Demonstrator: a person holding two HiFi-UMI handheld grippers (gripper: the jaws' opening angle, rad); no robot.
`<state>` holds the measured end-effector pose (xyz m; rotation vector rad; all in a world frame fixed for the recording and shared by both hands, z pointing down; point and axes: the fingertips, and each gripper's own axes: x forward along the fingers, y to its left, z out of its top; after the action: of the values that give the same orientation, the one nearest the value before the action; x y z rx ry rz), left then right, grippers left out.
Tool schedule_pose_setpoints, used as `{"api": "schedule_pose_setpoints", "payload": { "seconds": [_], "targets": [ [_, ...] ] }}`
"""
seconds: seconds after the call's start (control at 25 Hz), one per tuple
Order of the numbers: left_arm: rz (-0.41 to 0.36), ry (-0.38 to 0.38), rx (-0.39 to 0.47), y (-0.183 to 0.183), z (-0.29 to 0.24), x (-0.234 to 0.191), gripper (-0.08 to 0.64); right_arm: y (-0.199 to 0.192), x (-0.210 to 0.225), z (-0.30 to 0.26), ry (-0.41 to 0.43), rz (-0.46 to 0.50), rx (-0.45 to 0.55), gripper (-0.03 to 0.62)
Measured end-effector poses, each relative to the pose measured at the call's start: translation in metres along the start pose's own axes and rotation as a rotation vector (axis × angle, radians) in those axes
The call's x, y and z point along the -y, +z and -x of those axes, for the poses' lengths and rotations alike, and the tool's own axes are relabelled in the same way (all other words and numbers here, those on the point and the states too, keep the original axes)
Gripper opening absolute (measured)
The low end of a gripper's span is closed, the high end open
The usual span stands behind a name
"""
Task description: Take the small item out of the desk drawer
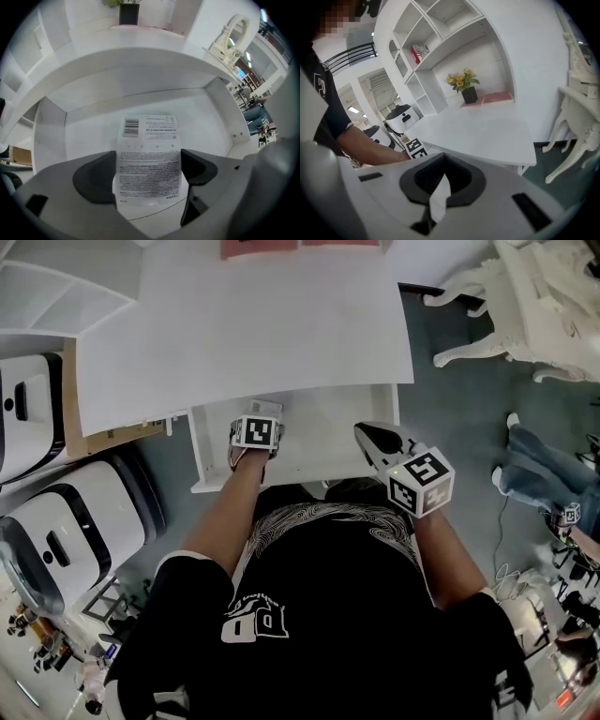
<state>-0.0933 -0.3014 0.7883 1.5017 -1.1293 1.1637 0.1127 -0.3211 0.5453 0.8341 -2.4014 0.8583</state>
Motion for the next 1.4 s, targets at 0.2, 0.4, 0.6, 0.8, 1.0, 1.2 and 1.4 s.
{"api": "schedule_pose_setpoints", "payload": {
  "seconds": [0.2, 0.4, 0.6, 0.8, 1.0, 1.2, 1.4],
  "targets": [
    [-0.065, -0.038, 0.029, 0.001, 0.025, 0.004, 0.436, 0.004, -0.014, -0.002, -0.011, 0.023, 0.003, 0.008],
    [-0.102, -0.053, 0.09, 0.002, 0.059, 0.002, 0.436, 0.003, -0.031, -0.006, -0.022, 0.02, 0.01, 0.009],
    [-0.121, -0.108, 0.183, 0.007, 0.104, 0.008, 0.436, 0.009, -0.048, -0.008, -0.027, 0.025, 0.039, 0.008],
    [-0.127, -0.177, 0.303, 0.017, 0.149, 0.018, 0.436, 0.021, -0.063, -0.007, -0.03, 0.053, 0.062, 0.009],
    [-0.124, -0.26, 0.459, 0.034, 0.206, 0.024, 0.436, 0.059, -0.097, 0.004, 0.028, 0.021, 0.19, 0.008],
    [-0.125, -0.376, 0.655, 0.05, 0.266, 0.034, 0.436, 0.096, -0.126, 0.017, 0.017, 0.105, 0.302, 0.009],
    [-0.127, -0.449, 0.761, 0.05, 0.31, 0.037, 0.436, 0.111, -0.144, 0.023, 0.015, 0.13, 0.36, 0.008]
  ]
}}
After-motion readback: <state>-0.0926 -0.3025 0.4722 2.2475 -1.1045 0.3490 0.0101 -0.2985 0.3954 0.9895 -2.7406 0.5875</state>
